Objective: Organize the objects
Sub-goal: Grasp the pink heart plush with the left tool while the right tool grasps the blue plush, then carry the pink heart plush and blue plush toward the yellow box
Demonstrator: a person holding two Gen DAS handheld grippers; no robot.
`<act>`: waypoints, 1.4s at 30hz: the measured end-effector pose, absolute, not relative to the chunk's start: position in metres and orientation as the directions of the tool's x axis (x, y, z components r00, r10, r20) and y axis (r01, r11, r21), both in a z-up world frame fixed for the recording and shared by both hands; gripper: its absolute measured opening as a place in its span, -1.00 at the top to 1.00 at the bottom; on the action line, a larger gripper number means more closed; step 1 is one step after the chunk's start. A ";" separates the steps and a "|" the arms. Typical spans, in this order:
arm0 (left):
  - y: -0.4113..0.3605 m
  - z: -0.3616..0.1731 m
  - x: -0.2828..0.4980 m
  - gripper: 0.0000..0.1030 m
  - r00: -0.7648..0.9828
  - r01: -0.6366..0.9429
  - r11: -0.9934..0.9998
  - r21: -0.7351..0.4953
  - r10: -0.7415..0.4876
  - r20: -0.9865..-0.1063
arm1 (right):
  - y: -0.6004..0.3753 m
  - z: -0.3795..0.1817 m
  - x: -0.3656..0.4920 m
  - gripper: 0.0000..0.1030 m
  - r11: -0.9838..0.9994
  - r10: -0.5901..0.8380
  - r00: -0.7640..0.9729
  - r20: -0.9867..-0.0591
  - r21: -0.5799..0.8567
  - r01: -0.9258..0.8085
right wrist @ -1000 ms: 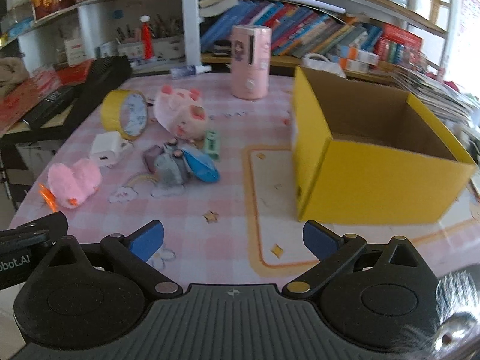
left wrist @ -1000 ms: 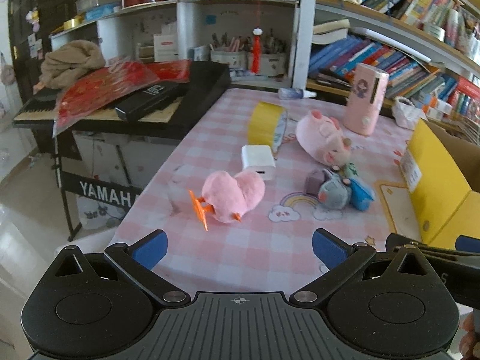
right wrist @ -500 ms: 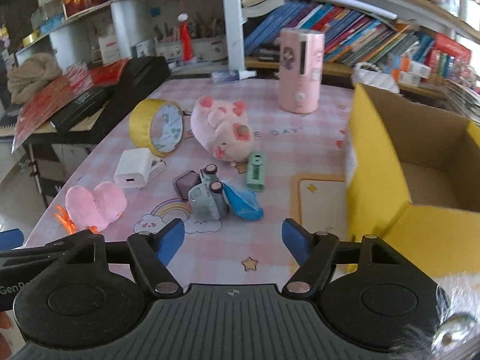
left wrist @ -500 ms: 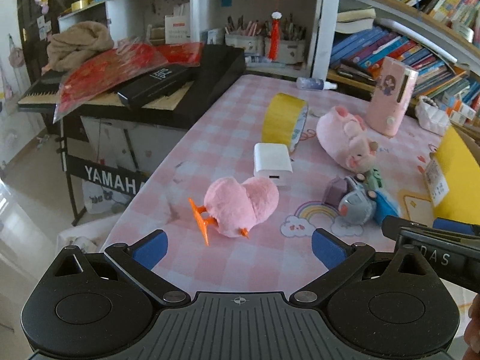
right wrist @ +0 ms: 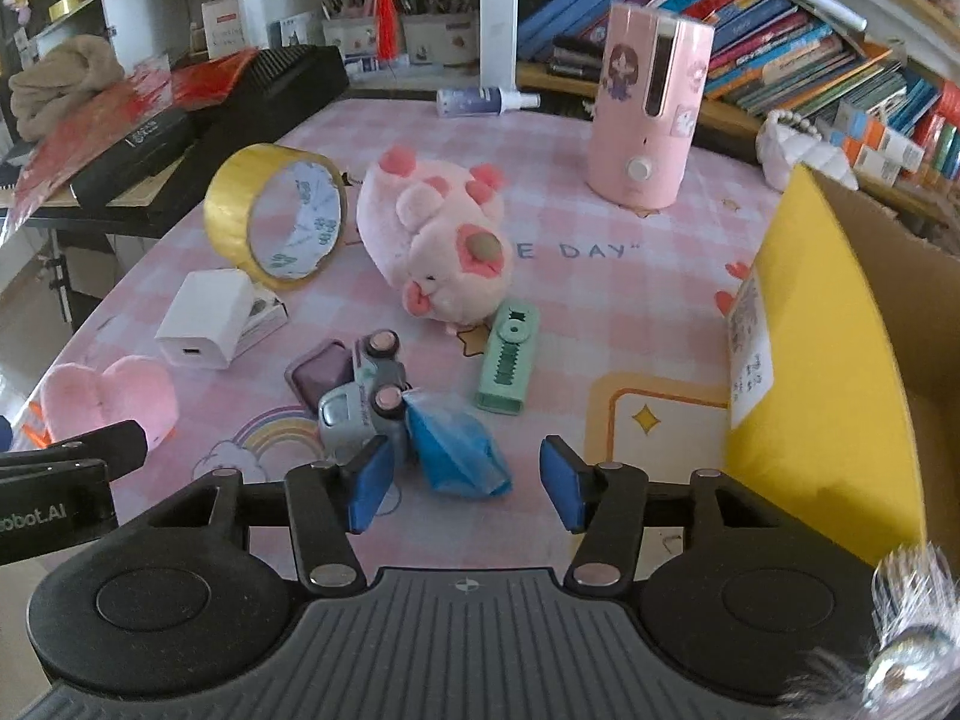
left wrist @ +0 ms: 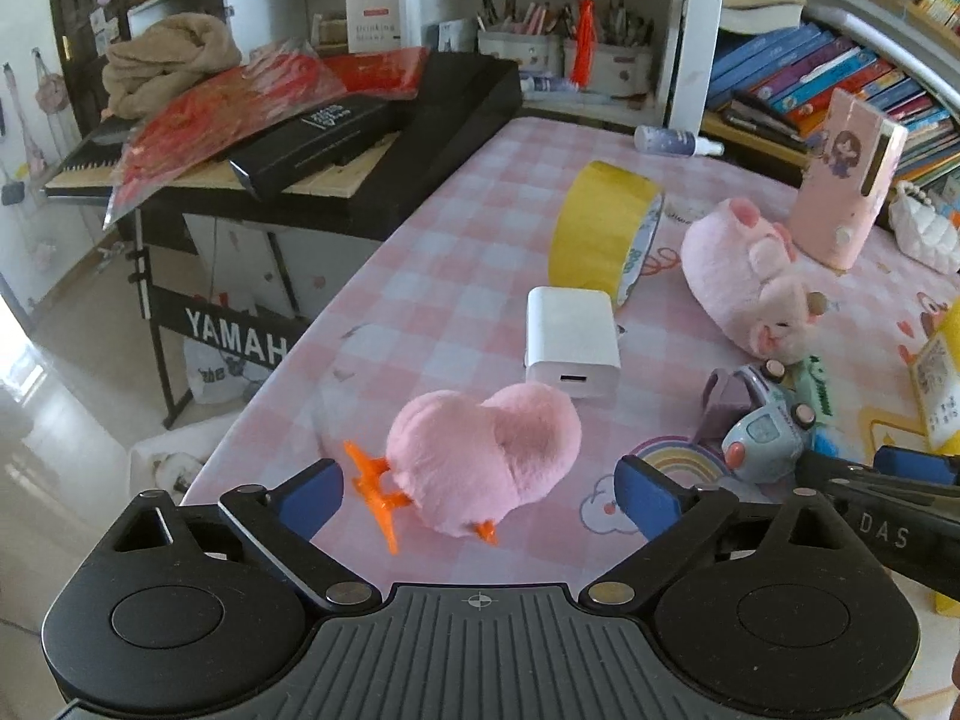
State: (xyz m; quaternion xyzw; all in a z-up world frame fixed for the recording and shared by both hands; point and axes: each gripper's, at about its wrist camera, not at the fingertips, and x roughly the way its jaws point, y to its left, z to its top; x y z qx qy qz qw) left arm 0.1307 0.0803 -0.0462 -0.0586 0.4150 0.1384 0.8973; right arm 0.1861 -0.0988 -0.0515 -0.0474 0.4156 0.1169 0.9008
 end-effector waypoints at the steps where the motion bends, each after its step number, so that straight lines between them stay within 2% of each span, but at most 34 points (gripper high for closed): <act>1: 0.080 -0.048 0.134 -0.89 0.614 -0.298 0.954 0.017 0.205 -0.762 | -0.099 -0.053 0.189 0.00 0.966 0.176 0.623 -0.762 0.013 -0.256; 7: 0.083 -0.059 0.152 -0.87 0.577 -0.325 0.945 0.042 0.233 -0.783 | -0.098 -0.060 0.204 0.04 0.956 0.202 0.592 -0.780 0.028 -0.290; 9: 0.084 -0.063 0.156 -0.82 0.563 -0.331 0.943 0.044 0.235 -0.792 | -0.098 -0.064 0.208 0.17 0.953 0.212 0.574 -0.791 0.037 -0.301; 14: 0.086 -0.071 0.160 -0.66 0.540 -0.347 0.937 0.044 0.238 -0.807 | -0.102 -0.071 0.212 0.21 0.950 0.219 0.555 -0.802 0.044 -0.310; 19: 0.086 -0.068 0.161 -0.64 0.553 -0.344 0.939 0.007 0.209 -0.807 | -0.101 -0.071 0.211 0.27 0.941 0.225 0.562 -0.796 0.028 -0.338; 25: 0.083 -0.050 0.156 -0.64 0.600 -0.340 0.940 -0.028 0.194 -0.776 | -0.115 -0.055 0.209 0.27 0.962 0.214 0.628 -0.749 0.051 -0.267; 42: 0.063 -0.013 0.104 -0.64 0.736 -0.102 0.991 -0.089 0.015 -0.677 | -0.131 -0.017 0.148 0.27 0.974 0.203 0.732 -0.650 0.059 -0.218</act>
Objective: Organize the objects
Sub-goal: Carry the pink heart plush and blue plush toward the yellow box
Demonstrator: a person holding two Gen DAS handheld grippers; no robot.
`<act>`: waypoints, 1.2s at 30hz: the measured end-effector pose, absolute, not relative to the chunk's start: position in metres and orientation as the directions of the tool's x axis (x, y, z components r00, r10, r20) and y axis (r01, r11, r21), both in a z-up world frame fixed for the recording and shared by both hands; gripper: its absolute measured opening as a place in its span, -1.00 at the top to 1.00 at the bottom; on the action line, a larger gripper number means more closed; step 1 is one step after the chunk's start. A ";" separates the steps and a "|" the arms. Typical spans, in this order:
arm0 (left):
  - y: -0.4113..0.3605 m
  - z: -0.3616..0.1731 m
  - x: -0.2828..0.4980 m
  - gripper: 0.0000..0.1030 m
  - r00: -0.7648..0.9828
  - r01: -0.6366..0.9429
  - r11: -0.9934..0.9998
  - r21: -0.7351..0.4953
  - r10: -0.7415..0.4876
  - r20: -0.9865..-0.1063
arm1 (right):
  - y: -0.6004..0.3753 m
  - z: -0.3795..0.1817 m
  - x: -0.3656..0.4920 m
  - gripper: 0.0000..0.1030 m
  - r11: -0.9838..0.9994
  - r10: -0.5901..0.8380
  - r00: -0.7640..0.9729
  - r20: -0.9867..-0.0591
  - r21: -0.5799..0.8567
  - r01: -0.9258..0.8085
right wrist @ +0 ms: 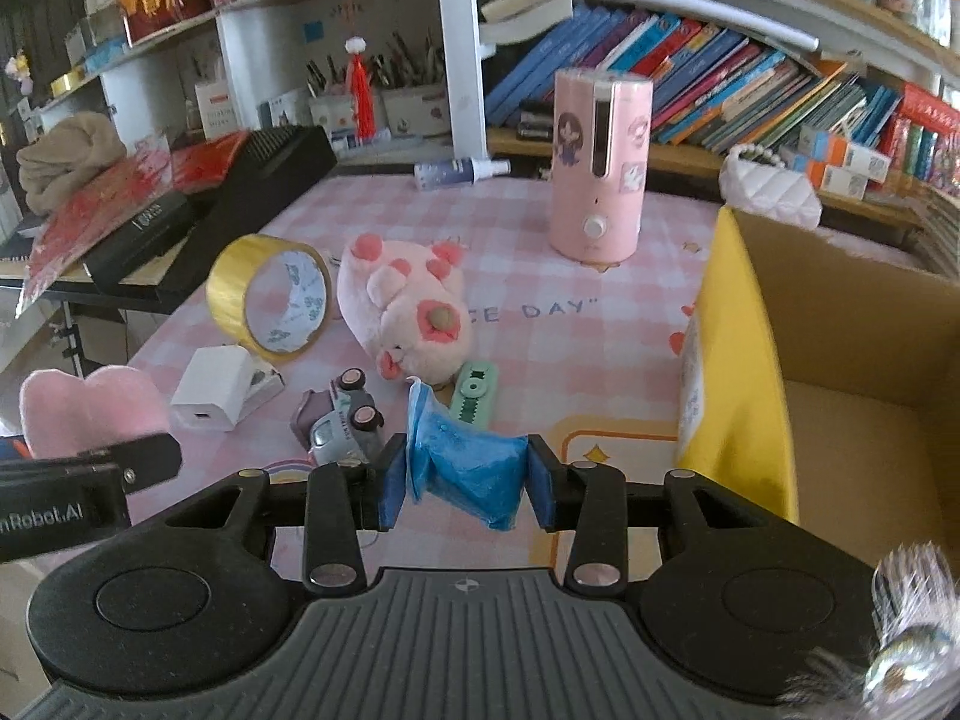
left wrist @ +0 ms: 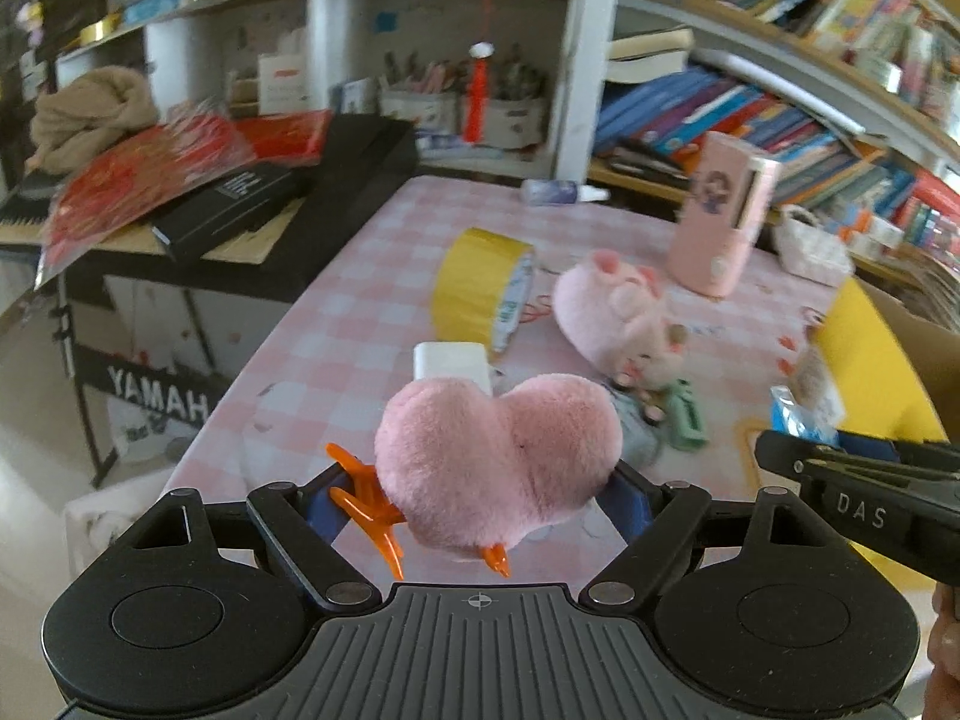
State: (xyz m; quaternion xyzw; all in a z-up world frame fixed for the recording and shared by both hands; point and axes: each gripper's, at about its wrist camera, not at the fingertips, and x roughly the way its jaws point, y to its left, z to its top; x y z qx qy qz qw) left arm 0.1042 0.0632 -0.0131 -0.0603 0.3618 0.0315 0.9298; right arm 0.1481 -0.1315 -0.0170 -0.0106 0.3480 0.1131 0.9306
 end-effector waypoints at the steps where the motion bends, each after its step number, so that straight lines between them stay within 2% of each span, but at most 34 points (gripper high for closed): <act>1: 0.063 -0.012 0.100 -0.64 0.741 -0.089 0.992 -0.090 0.005 -0.672 | -0.132 -0.015 0.141 0.27 0.974 0.201 0.738 -0.644 0.053 -0.219; 14: 0.053 -0.003 0.049 -0.64 0.756 0.034 0.995 -0.092 -0.086 -0.648 | -0.136 -0.010 0.073 0.27 0.986 0.160 0.751 -0.641 0.073 -0.148; 36: 0.035 -0.007 -0.006 -0.64 0.718 0.214 0.974 -0.070 -0.206 -0.665 | -0.158 -0.020 -0.009 0.27 0.990 0.066 0.739 -0.670 0.135 0.034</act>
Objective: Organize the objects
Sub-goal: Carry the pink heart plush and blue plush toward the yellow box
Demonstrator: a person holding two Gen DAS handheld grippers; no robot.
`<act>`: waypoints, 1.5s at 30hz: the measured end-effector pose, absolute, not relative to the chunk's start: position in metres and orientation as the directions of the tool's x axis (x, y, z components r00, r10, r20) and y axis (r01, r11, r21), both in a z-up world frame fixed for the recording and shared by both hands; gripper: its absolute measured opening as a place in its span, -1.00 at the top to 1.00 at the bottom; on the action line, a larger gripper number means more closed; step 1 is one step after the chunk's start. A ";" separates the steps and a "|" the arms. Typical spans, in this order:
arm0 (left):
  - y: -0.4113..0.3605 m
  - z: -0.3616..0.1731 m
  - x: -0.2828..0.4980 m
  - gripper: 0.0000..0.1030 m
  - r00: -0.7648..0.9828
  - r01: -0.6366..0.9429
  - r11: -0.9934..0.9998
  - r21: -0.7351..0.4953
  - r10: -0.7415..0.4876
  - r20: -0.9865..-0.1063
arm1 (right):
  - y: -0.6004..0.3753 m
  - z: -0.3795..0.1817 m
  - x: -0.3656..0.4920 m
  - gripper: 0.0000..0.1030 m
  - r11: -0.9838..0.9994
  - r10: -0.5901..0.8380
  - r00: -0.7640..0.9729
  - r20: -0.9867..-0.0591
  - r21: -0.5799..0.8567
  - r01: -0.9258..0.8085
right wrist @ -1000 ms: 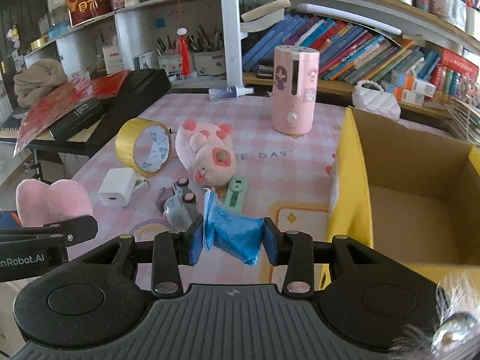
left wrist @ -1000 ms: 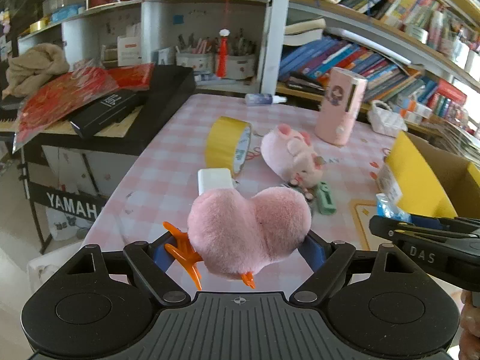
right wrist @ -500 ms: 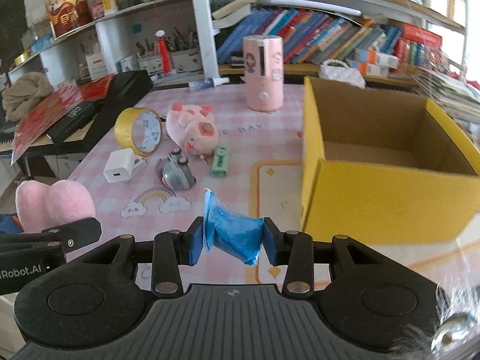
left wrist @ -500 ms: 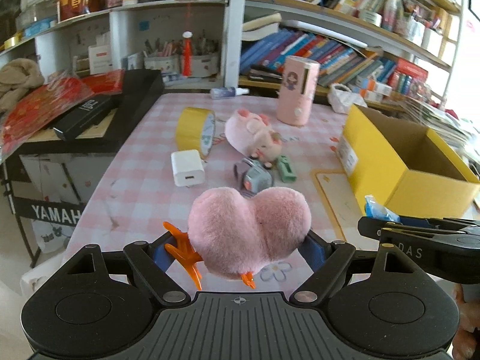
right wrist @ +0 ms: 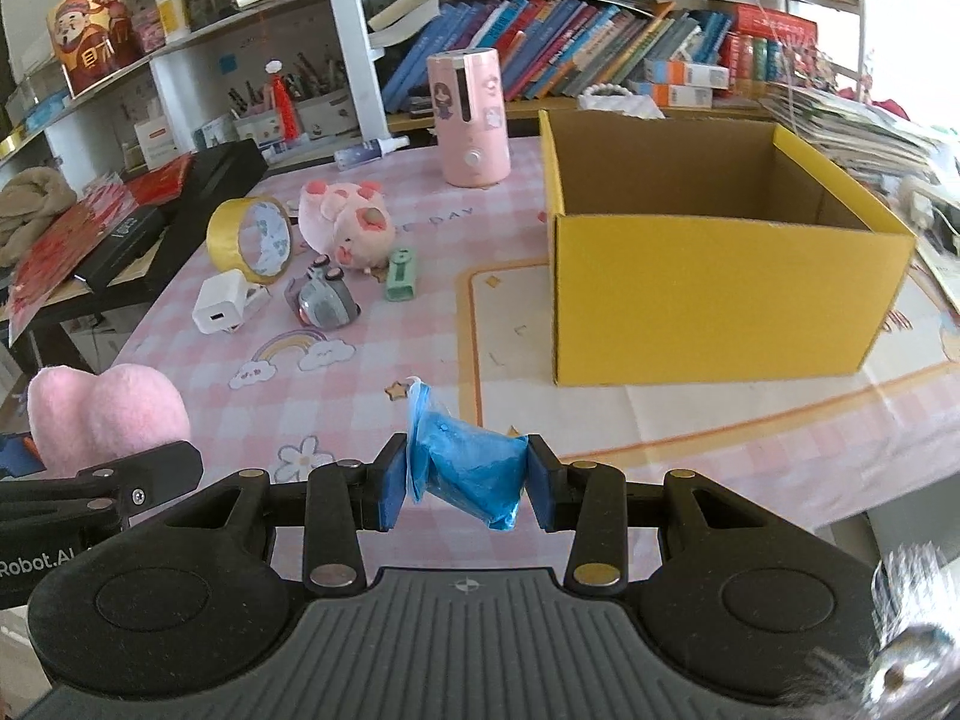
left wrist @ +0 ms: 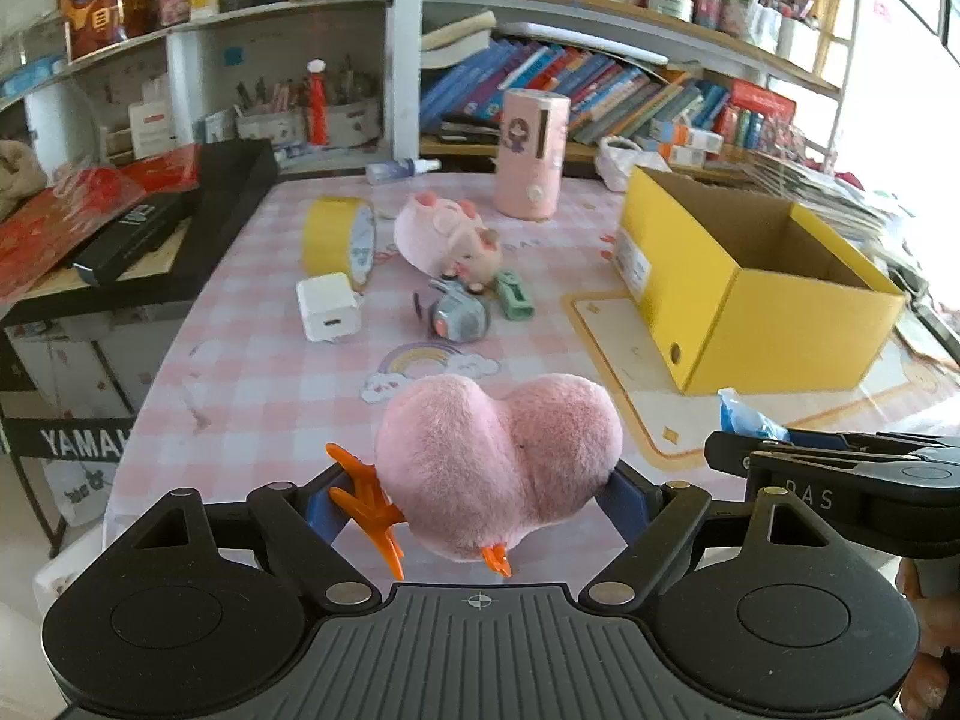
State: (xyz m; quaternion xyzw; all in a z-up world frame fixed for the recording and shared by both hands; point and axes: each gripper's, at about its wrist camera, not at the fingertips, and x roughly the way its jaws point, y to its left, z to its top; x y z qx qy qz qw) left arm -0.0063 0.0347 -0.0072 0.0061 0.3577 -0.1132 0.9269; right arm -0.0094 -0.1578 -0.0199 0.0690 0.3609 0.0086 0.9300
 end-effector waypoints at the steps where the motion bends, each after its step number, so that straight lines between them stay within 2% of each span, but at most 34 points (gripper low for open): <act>1: 0.033 -0.008 -0.007 -0.64 0.716 0.222 0.973 -0.069 -0.211 -0.666 | -0.158 -0.021 -0.013 0.27 0.990 0.061 0.738 -0.672 0.135 0.041; 29: -0.065 -0.014 -0.025 -0.64 0.584 0.554 0.829 -0.073 -0.450 -0.676 | -0.245 -0.032 -0.092 0.27 0.911 -0.182 0.671 -0.719 0.134 0.390; 45: -0.083 -0.006 -0.016 -0.64 0.600 0.563 0.824 -0.062 -0.459 -0.655 | -0.265 -0.023 -0.081 0.27 0.908 -0.197 0.682 -0.704 0.131 0.398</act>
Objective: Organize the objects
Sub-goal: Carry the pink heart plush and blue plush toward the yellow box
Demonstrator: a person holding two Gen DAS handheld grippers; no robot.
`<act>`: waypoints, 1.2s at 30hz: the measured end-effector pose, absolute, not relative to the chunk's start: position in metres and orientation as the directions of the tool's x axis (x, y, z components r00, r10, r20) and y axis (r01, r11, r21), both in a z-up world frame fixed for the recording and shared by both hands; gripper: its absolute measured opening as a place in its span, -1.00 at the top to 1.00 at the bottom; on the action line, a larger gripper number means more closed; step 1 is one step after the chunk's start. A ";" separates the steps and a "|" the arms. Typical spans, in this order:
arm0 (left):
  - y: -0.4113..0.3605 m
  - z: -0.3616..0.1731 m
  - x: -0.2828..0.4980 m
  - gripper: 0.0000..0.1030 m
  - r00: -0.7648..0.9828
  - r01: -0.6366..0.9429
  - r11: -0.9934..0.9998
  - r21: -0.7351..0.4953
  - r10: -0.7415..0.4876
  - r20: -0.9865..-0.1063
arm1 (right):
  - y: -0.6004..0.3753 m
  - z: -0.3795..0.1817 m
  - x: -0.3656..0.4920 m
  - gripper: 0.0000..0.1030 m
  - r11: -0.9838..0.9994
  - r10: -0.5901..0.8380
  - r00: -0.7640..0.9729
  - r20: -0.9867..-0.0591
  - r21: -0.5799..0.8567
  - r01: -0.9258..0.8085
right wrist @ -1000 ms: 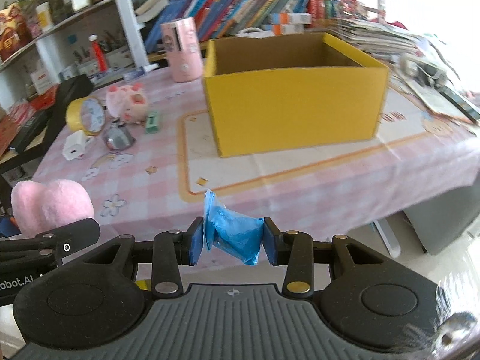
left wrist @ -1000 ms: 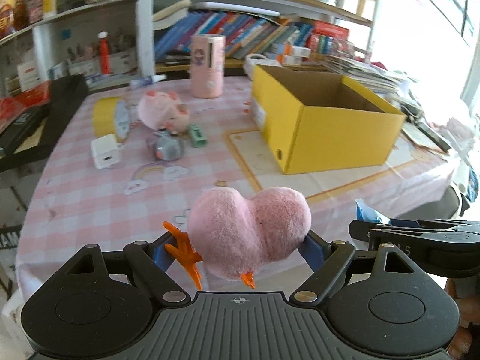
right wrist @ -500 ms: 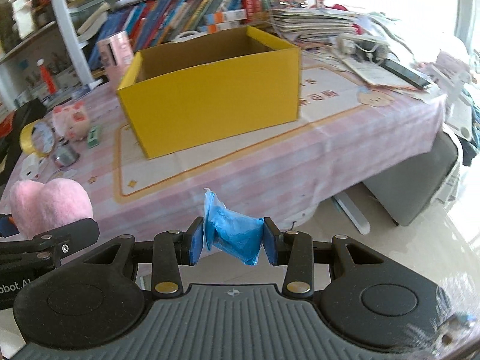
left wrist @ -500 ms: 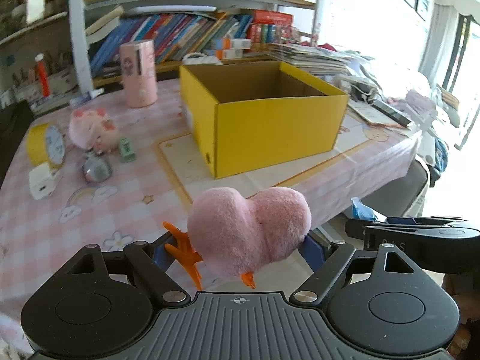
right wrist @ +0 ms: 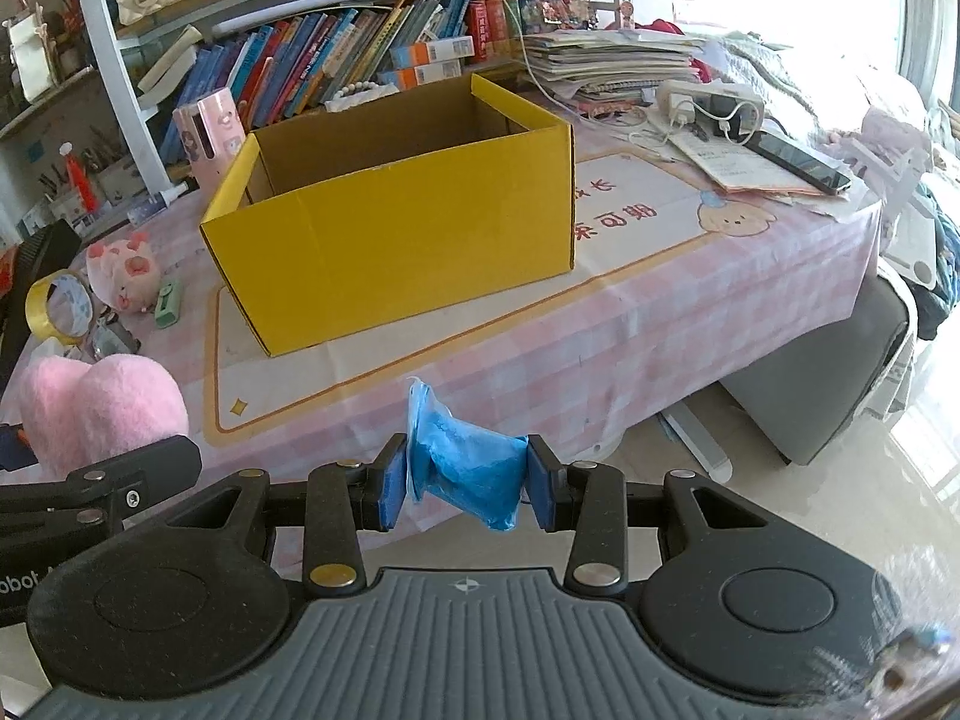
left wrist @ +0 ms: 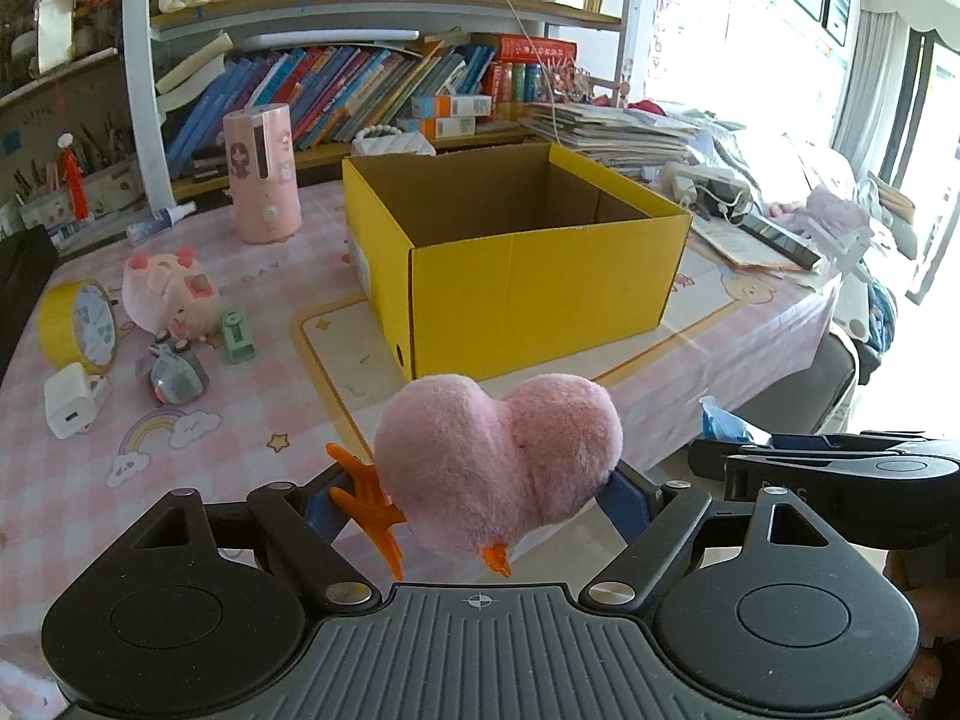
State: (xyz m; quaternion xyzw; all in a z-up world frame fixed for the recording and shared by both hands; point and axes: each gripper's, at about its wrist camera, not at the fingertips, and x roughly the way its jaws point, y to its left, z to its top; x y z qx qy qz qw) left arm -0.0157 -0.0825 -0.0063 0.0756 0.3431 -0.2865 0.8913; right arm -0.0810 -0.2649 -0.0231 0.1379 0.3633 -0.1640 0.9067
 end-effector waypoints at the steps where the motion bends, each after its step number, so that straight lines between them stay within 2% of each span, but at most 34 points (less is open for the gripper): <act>1: -0.084 -0.006 -0.015 -0.64 0.600 0.563 0.824 -0.062 -0.459 -0.655 | -0.265 -0.023 -0.080 0.27 0.908 -0.197 0.681 -0.705 0.130 0.398; 16: -0.099 -0.005 0.005 -0.64 0.604 0.567 0.821 -0.062 -0.466 -0.647 | -0.280 -0.022 -0.060 0.27 0.910 -0.203 0.676 -0.709 0.119 0.398; 25: -0.110 0.005 0.021 -0.64 0.633 0.576 0.816 -0.040 -0.477 -0.609 | -0.290 -0.017 -0.034 0.27 0.921 -0.192 0.685 -0.703 0.111 0.372; 30: -0.121 0.016 0.033 -0.64 0.668 0.583 0.812 -0.007 -0.484 -0.564 | -0.299 -0.009 -0.017 0.27 0.928 -0.194 0.706 -0.681 0.106 0.357; 36: -0.138 0.036 0.056 -0.64 0.734 0.562 0.827 0.026 -0.484 -0.477 | -0.326 0.020 0.011 0.27 0.924 -0.223 0.771 -0.597 0.122 0.362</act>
